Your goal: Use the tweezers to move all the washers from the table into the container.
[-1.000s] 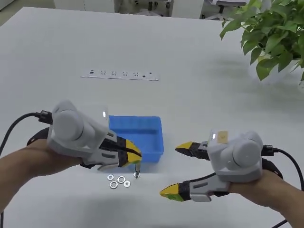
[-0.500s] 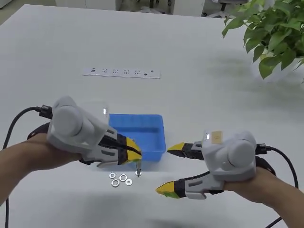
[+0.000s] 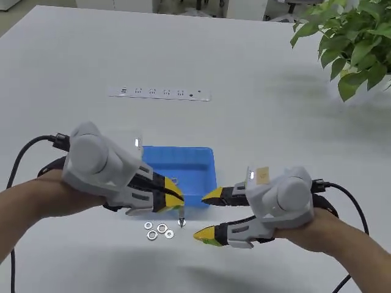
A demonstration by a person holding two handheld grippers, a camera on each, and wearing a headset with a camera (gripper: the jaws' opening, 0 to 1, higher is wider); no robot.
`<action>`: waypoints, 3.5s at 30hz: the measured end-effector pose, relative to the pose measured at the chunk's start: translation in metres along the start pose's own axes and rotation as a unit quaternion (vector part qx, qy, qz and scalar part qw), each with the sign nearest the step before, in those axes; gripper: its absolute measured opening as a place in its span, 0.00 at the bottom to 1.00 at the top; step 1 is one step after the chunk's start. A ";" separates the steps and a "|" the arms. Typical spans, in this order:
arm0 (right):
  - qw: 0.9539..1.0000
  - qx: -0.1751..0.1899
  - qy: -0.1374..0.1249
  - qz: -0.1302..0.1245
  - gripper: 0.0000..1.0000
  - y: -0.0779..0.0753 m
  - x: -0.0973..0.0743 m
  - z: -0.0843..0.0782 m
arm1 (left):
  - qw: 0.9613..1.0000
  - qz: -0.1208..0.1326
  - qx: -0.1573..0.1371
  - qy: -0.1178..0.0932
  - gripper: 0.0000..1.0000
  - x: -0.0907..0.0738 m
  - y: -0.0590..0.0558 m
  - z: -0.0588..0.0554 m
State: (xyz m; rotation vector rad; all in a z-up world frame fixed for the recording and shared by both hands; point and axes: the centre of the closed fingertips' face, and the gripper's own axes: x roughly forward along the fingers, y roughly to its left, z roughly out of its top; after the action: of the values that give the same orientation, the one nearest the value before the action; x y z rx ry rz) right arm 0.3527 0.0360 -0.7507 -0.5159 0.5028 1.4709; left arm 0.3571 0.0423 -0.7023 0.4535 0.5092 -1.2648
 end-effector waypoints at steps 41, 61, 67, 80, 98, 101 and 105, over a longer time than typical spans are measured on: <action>0.995 -0.081 0.039 0.043 0.10 -0.003 0.035 0.004 | 1.000 -0.016 0.012 0.017 0.06 0.002 0.002 -0.002; 0.995 -0.078 0.037 0.040 0.09 -0.003 0.035 0.004 | 1.000 -0.010 0.006 0.020 0.13 -0.002 0.002 -0.006; 0.996 -0.076 0.034 0.039 0.09 -0.003 0.034 0.004 | 1.000 -0.008 -0.011 0.015 0.24 -0.007 0.000 -0.011; 0.996 -0.074 0.024 0.035 0.09 -0.003 0.028 0.014 | 0.999 0.010 -0.051 -0.012 0.44 -0.019 -0.007 -0.016; 0.995 -0.091 0.015 0.034 0.09 -0.006 0.006 0.034 | 0.994 0.047 -0.082 -0.047 0.68 -0.037 -0.008 -0.013; 0.995 -0.093 0.012 0.033 0.09 -0.009 0.002 0.038 | 0.994 0.052 -0.087 -0.050 0.70 -0.039 -0.009 -0.013; 0.995 -0.094 0.007 0.031 0.09 -0.011 -0.002 0.043 | 0.993 0.061 -0.093 -0.051 0.73 -0.042 -0.010 -0.015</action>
State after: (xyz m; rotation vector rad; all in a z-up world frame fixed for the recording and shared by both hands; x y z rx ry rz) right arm 0.3636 0.0597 -0.7150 -0.6633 0.3960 1.5849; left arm 0.3364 0.0818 -0.6900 0.2579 0.5002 -1.1065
